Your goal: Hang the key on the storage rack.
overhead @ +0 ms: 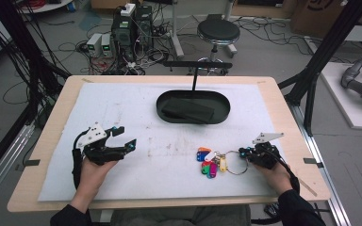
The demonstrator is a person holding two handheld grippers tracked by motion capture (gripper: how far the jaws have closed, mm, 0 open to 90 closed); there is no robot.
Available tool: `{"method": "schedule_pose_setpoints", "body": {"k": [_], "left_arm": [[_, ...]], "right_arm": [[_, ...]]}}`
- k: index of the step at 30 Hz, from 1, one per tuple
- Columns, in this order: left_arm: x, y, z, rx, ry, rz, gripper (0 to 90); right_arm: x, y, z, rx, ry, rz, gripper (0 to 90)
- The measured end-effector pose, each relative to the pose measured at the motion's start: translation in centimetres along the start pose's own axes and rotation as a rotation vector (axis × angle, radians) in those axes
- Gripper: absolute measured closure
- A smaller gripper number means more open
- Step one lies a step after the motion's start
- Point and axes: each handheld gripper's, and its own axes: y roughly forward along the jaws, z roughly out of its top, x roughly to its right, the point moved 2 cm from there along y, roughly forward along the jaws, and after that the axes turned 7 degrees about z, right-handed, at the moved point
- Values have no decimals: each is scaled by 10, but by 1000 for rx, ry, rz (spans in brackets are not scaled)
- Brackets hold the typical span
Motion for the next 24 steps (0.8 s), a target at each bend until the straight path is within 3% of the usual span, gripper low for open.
{"method": "schedule_pose_setpoints", "body": {"k": [7, 12, 18, 20, 24], "left_arm": [[0, -1, 0, 2, -4, 0, 281], [1, -1, 0, 4, -3, -1, 281], [1, 0, 0, 3, -2, -8, 281], [2, 1, 0, 2, -4, -7, 281], [2, 1, 0, 4, -3, -12, 281]], "right_arm": [[5, -23, 10, 198, 71, 9, 881], [0, -30, 15, 274, 89, 36, 880], [-11, -30, 21, 320, 96, 93, 870], [-13, -29, 22, 309, 102, 127, 840], [-18, -23, 22, 271, 103, 143, 820]]}}
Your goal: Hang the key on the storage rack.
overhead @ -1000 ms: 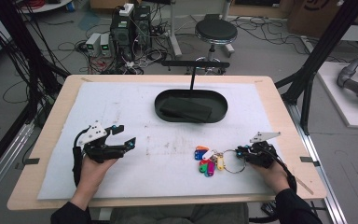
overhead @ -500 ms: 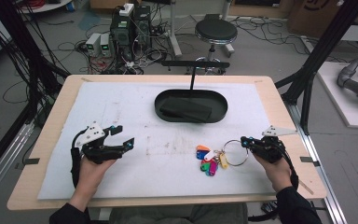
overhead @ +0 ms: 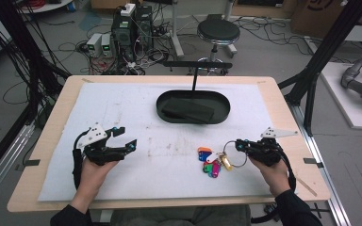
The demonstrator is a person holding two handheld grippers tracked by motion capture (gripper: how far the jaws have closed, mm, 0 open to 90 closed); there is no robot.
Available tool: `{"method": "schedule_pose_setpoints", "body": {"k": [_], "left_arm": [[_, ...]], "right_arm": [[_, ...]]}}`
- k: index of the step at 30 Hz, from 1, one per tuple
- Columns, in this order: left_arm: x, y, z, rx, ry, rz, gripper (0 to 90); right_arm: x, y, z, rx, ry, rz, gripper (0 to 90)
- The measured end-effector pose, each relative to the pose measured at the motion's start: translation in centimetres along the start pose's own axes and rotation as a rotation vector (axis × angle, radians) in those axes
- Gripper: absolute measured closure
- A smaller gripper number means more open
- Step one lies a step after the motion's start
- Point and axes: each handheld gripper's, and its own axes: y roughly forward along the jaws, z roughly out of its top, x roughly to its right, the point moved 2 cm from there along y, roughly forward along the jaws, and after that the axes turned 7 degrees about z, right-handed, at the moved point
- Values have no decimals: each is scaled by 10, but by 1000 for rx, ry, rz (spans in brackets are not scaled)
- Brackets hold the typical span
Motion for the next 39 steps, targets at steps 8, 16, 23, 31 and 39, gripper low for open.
{"method": "schedule_pose_setpoints", "body": {"k": [8, 16, 23, 31, 39], "left_arm": [[0, 0, -1, -4, 0, -1, 281], [1, 0, -1, -5, 2, -3, 281], [1, 1, -1, -8, 6, -1, 281], [2, 1, -1, -9, 5, -7, 281], [4, 1, -2, -12, 11, -11, 281]], "right_arm": [[0, -1, 1, -13, -8, -8, 868], [-4, -3, 7, -3, -39, 2, 875], [-6, -6, 18, 9, -88, -7, 876], [-11, -12, 35, 25, -141, -17, 878], [-12, -19, 54, 61, -168, 1, 877]]}}
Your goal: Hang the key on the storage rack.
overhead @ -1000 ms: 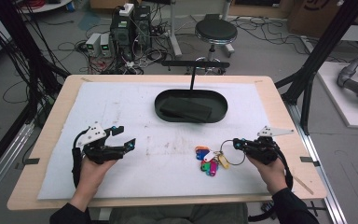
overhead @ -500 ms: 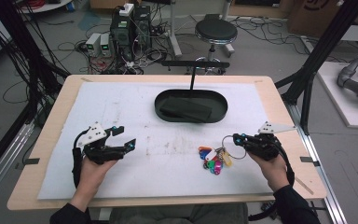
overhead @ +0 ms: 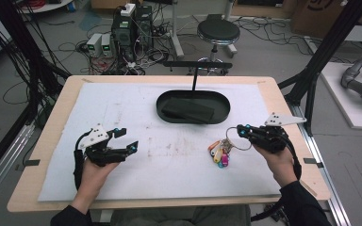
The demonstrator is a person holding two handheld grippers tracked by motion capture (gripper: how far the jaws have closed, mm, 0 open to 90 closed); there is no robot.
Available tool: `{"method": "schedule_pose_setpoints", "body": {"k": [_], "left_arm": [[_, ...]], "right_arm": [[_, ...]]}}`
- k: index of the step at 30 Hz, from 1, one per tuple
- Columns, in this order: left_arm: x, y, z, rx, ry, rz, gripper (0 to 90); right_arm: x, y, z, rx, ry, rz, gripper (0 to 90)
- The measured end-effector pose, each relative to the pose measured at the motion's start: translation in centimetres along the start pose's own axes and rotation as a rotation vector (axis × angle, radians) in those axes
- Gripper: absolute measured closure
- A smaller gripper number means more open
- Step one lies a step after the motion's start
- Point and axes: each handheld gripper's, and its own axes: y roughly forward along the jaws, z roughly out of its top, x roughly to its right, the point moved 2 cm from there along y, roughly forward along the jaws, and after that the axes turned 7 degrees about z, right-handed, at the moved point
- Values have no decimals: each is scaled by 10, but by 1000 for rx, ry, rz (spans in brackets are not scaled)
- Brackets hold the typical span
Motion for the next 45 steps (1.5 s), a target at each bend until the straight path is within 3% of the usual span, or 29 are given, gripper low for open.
{"method": "schedule_pose_setpoints", "body": {"k": [23, 45], "left_arm": [[-2, -2, -2, -4, -6, 0, 281], [-3, -4, -5, -6, -4, -4, 281]], "right_arm": [[24, -16, 58, 91, -50, -4, 878], [46, 5, 112, 110, -123, -48, 879]]}}
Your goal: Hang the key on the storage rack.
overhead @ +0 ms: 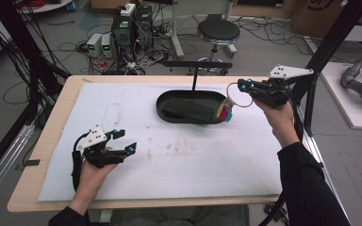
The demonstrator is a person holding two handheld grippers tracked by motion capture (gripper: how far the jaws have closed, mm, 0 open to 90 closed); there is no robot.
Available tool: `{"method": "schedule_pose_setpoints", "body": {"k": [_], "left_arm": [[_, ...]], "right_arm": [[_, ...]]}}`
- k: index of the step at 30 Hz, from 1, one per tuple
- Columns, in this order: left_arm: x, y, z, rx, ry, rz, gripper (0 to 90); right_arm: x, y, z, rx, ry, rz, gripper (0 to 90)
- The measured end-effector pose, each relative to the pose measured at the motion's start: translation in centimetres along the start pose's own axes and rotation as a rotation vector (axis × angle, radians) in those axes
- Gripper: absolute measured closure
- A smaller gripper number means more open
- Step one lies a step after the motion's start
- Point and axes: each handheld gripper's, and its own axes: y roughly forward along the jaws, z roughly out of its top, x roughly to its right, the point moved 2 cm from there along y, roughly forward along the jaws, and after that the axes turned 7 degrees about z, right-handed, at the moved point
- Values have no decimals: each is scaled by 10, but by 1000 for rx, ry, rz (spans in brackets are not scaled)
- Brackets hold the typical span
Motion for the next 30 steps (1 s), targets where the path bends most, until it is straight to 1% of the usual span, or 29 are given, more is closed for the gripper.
{"method": "schedule_pose_setpoints", "body": {"k": [5, 11, 15, 18, 25, 30], "left_arm": [[1, 0, -2, -7, -1, -3, 281], [3, 0, -3, -6, 3, -8, 281], [2, -2, -4, -8, 4, -3, 281], [2, -4, -4, -9, 5, 0, 281], [0, -9, -7, -8, 0, 9, 281], [0, -12, -8, -12, -1, 13, 281]], "right_arm": [[8, 8, 5, 7, -1, -13, 879], [18, 21, 7, -10, 13, -40, 879], [25, 31, 9, -7, 16, -55, 879], [31, 41, 8, -26, 20, -71, 879], [42, 60, 3, -45, 39, -99, 879], [49, 68, 3, -42, 48, -117, 879]]}}
